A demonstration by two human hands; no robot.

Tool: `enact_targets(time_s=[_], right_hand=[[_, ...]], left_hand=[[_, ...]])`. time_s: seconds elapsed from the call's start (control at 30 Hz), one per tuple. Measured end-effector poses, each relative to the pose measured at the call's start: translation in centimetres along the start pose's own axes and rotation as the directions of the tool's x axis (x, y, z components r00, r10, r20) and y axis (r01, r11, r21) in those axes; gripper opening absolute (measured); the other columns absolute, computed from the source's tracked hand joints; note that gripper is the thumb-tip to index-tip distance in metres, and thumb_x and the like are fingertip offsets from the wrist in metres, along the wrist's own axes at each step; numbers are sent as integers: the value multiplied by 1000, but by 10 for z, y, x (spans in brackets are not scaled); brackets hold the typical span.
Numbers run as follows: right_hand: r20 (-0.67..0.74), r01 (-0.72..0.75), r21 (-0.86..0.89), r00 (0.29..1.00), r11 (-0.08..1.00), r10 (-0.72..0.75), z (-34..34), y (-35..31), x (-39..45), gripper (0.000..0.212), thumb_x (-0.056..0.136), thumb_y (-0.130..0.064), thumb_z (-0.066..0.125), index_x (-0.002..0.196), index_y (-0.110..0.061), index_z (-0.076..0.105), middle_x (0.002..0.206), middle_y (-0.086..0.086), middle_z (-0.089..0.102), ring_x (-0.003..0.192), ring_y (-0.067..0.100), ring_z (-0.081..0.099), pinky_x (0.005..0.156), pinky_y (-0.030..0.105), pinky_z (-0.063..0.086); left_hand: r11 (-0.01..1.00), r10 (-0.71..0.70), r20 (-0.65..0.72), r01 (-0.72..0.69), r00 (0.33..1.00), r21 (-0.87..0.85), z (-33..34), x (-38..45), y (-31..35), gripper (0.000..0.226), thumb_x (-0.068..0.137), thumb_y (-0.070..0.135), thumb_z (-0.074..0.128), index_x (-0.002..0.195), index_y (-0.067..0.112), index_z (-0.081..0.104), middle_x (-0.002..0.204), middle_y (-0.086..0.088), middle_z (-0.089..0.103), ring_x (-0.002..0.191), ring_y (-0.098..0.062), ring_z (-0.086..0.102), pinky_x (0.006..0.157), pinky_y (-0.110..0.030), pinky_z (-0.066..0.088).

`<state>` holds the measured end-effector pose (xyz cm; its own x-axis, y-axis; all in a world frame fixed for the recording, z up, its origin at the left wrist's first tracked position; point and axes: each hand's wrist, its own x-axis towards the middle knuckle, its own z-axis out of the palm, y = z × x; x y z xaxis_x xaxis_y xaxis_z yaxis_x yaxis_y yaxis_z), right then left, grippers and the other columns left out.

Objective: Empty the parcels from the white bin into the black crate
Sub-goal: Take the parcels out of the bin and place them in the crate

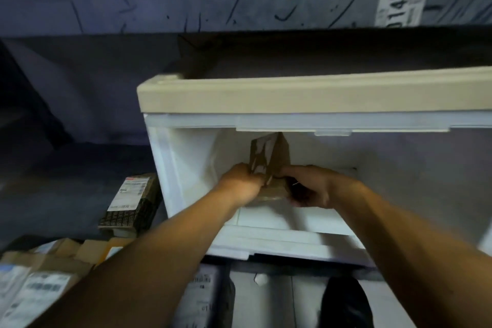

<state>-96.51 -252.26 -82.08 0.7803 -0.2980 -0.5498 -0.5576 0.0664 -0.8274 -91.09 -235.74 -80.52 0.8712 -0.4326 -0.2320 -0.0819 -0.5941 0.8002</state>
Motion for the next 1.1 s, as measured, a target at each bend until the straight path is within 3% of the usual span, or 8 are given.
enact_targets(time_s=[0.1,0.17,0.3,0.63,0.8,0.93,1.03,1.1], right_hand=[[83,-8,-35,996,999,11,-6,-4,-37,22,91,-38,68,93,-16,66,75,5,62,65,18,58,68,30,51],[139,-5,-8,990,1000,6,-7,-5,-66,20,95,-33,63,85,-17,67,67,1,62,63,14,56,65,26,51],[204,22,-19,979,1000,-17,4,-1,-124,15,92,-25,66,82,-14,70,74,4,66,68,15,65,69,28,57],[232,60,-99,972,993,-35,65,12,-216,24,83,-35,74,89,-12,72,78,2,71,80,18,63,69,26,51],[224,85,-110,973,990,-59,81,22,-247,25,81,-30,76,94,-9,71,72,2,68,79,20,60,78,33,48],[317,127,-24,942,992,-113,99,23,-258,48,51,-37,83,92,-14,72,85,3,68,85,19,62,81,31,49],[369,129,57,919,990,-141,119,19,-262,12,78,-24,75,86,-15,74,82,2,71,75,13,67,80,27,50],[368,147,40,918,988,-151,133,18,-257,7,90,-19,68,85,-17,73,77,0,68,73,13,66,78,27,49]], left_hand=[[995,-20,-13,18,1000,-99,-8,-29,4,21,96,43,59,104,23,55,100,1,64,88,-18,60,62,-28,42],[973,-33,2,33,999,-229,-14,-51,7,27,95,42,63,110,21,56,104,0,68,94,-20,63,71,-32,49],[890,-63,102,102,993,-445,-35,-96,8,15,93,28,69,103,19,65,86,-2,77,96,-28,71,99,-52,52],[884,-30,138,91,990,-458,-97,-188,-4,27,94,25,70,119,17,63,98,-4,78,85,-21,74,72,-39,61],[880,-12,127,71,992,-470,-109,-229,-16,24,90,27,75,111,22,63,99,2,79,103,-22,71,96,-57,54],[869,-2,92,47,996,-493,-123,-249,-22,35,88,30,77,117,21,59,103,2,78,105,-23,71,95,-58,53],[867,5,44,18,999,-497,-139,-255,-33,33,89,28,76,117,21,61,101,4,77,102,-23,73,95,-58,54],[870,4,22,8,1000,-494,-150,-256,-45,34,89,29,76,119,24,61,101,5,78,102,-21,73,96,-57,54]])
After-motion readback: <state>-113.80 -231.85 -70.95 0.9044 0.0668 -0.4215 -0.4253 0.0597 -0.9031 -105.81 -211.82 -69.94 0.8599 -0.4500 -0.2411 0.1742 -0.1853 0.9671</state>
